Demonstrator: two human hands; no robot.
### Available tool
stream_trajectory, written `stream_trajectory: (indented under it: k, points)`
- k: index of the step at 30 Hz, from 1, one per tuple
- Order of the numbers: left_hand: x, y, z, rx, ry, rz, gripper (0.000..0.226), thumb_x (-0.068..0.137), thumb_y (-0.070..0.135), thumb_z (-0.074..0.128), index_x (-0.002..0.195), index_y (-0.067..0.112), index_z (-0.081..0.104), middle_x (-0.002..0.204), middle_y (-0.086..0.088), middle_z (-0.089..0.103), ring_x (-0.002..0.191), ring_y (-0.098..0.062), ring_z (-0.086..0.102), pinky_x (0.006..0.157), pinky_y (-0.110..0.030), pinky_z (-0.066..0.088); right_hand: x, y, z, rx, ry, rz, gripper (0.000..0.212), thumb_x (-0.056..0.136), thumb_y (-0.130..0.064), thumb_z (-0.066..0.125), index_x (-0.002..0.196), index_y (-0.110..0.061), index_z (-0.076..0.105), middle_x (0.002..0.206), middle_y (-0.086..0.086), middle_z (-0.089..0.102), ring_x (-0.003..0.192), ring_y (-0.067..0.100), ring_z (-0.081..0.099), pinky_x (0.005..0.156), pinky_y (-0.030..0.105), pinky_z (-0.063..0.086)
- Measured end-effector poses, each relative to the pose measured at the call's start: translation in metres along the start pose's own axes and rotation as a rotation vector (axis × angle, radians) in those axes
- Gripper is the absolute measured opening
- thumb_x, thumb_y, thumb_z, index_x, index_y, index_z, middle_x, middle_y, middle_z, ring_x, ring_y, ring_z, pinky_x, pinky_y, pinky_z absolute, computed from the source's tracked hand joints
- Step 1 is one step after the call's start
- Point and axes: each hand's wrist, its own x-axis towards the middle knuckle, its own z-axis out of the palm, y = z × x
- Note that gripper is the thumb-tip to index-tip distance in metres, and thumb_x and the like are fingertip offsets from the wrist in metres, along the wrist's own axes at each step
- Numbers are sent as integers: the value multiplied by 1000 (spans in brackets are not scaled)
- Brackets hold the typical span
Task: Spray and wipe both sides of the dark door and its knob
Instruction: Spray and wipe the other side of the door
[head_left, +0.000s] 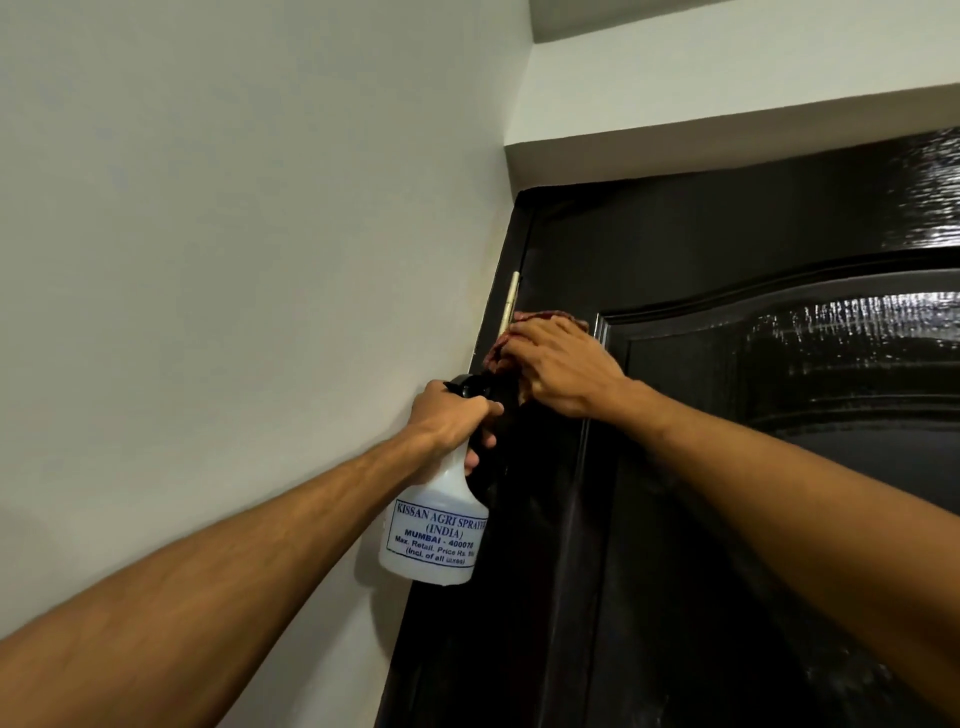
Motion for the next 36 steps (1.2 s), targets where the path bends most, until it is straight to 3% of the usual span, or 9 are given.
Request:
stream_trajectory:
  k: [5, 10, 14, 18, 24, 27, 30, 36]
  points:
    - [14, 21, 0, -22, 34, 42, 8, 99, 22, 69, 100, 15, 73, 80, -13, 77, 41, -17, 56, 43, -25, 48, 43, 30, -11, -43, 83, 129, 62, 95, -45, 46, 150, -17, 41, 159, 10, 41, 150, 30, 32, 125, 50, 18]
    - [9, 19, -4, -36, 63, 44, 12, 97, 23, 72, 101, 12, 73, 83, -15, 79, 43, -19, 58, 44, -27, 49, 29, 4, -7, -29, 83, 166, 63, 98, -39, 48, 156, -17, 33, 165, 9, 32, 154, 28, 23, 127, 50, 11]
    - [-28, -27, -1, -81, 43, -5, 12, 97, 22, 72, 107, 17, 75, 84, -18, 79, 60, -29, 63, 45, -28, 48, -45, -58, 22, -28, 20, -3, 64, 89, -43, 33, 146, -18, 47, 158, 10, 42, 149, 31, 32, 125, 52, 18]
    - [-58, -59, -4, -13, -13, -51, 13, 99, 23, 71, 108, 15, 75, 84, -19, 78, 48, -22, 59, 41, -26, 45, -77, -87, 40, -26, -106, -203, 65, 92, -46, 56, 150, -19, 47, 160, 11, 40, 151, 30, 30, 126, 50, 18]
    - [-73, -71, -10, 46, 22, -4, 14, 99, 21, 70, 99, 8, 75, 78, -16, 77, 45, -27, 55, 46, -31, 48, -61, -62, 17, -56, -27, -32, 56, 99, -42, 47, 152, -25, 43, 165, 10, 31, 154, 31, 22, 127, 50, 10]
    - [-95, -95, -9, 33, 44, -14, 11, 100, 21, 69, 100, 13, 76, 78, -17, 77, 44, -27, 54, 44, -30, 47, -105, -115, 50, -31, -52, -219, 58, 92, -39, 51, 147, -24, 51, 162, 11, 37, 153, 32, 27, 126, 51, 16]
    - [-126, -124, -9, 61, 36, -61, 12, 101, 23, 68, 99, 14, 76, 77, -17, 76, 43, -27, 55, 45, -32, 48, -135, -147, 57, 34, -206, -341, 62, 93, -44, 53, 152, -25, 46, 165, 9, 32, 155, 30, 21, 128, 49, 12]
    - [-161, -160, -12, 131, 41, -123, 17, 102, 21, 66, 97, 5, 71, 78, -20, 74, 39, -24, 52, 43, -31, 47, -105, -113, 44, -35, -88, -122, 59, 98, -45, 51, 153, -24, 44, 166, 12, 29, 155, 33, 22, 127, 52, 10]
